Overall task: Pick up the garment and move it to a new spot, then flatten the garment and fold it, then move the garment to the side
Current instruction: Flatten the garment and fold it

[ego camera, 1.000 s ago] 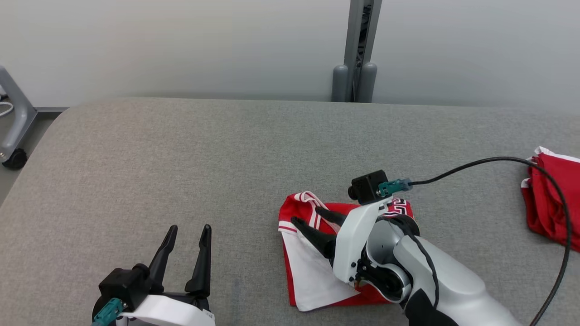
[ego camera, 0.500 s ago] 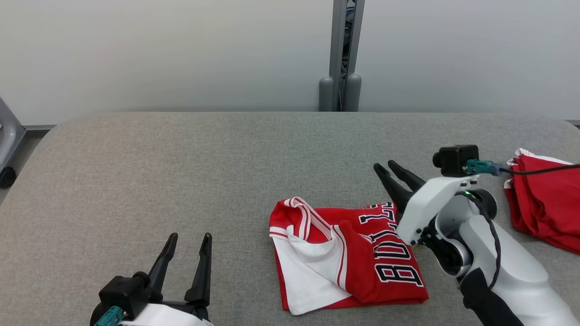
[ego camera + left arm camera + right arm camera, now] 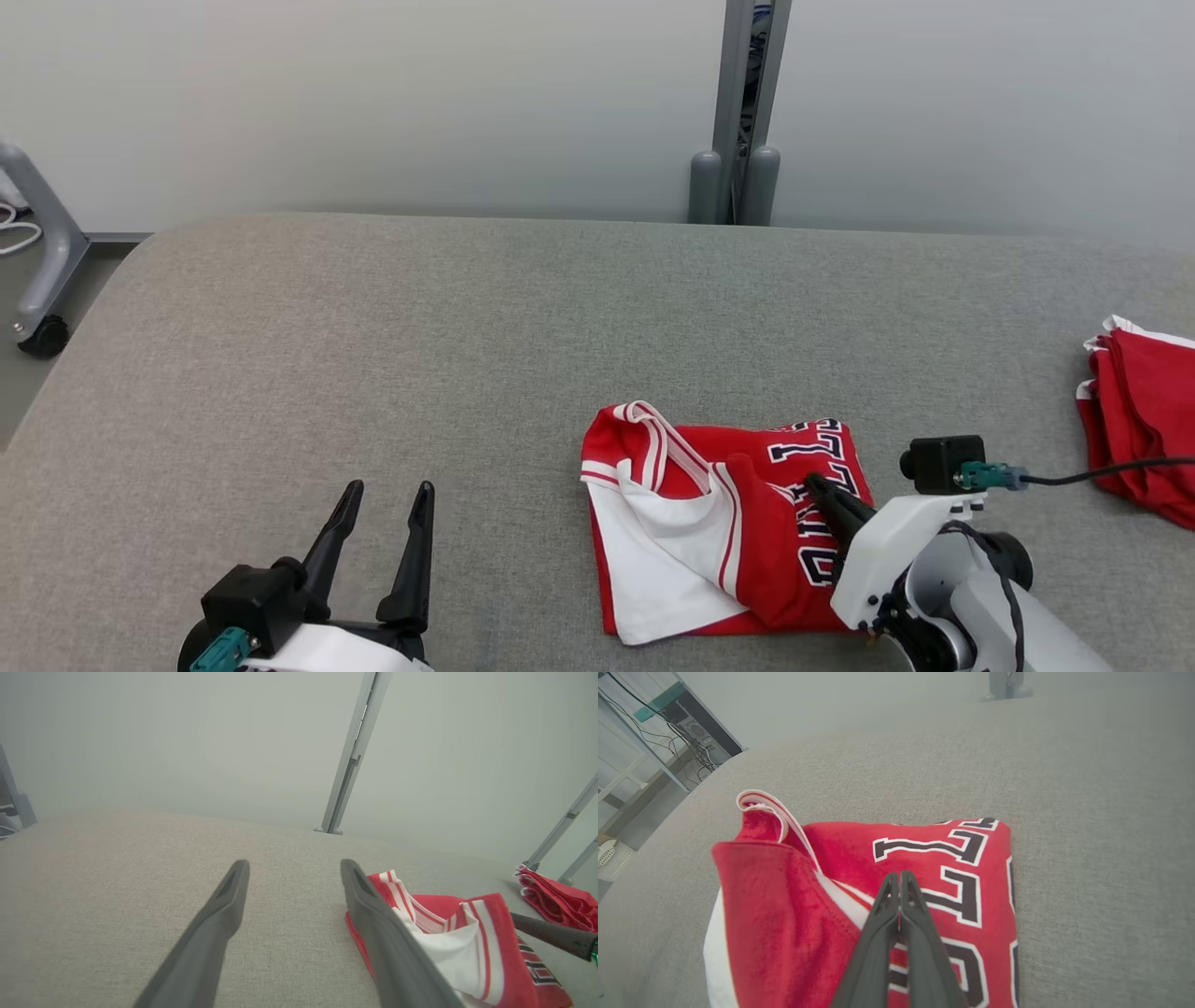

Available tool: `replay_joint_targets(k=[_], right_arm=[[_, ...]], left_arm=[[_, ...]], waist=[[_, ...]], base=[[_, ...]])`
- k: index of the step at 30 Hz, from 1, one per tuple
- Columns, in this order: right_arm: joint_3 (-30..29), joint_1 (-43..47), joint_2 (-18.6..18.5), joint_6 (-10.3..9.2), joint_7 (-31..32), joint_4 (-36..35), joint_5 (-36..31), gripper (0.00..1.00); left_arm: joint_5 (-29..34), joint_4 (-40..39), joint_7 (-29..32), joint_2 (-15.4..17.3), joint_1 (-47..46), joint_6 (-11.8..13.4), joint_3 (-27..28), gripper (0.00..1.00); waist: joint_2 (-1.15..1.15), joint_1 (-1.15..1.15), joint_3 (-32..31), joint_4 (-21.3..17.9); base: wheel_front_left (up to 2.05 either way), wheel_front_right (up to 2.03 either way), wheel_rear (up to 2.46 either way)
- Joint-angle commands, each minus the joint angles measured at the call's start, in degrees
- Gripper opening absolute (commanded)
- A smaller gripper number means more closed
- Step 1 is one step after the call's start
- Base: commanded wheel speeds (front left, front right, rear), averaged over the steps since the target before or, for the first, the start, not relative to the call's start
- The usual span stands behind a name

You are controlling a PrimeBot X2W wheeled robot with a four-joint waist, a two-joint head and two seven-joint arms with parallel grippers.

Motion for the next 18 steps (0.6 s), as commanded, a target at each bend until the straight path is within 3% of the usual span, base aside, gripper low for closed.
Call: replay_joint_targets(k=[1, 9, 18], right_arm=[[0.2, 0.8, 0.3, 0.0, -0.6, 0.8, 0.4, 0.0], [3.2, -0.4, 2.8, 0.0, -1.1, 3.8, 1.5, 0.0], [13.1, -1.5, 5.2, 0.0, -1.6, 0.5, 5.2, 0.0]], left_arm=[[0.1, -0.3, 0.1, 0.5, 0.4, 0.3, 0.2, 1.0], [0.0, -0.9, 0.5, 1.1, 0.2, 0.7, 0.2, 1.0], [-0.3, -1.3, 0.5, 1.4, -0.3, 0.8, 0.2, 1.0]], waist=[[0.0, 0.0, 0.1, 0.5], [0.0, 0.0, 0.6, 1.6], [0.0, 0.0, 1.0, 2.1]], base=[[0.0, 0.0, 0.0], [0.0, 0.0, 0.0], [0.0, 0.0, 0.0]])
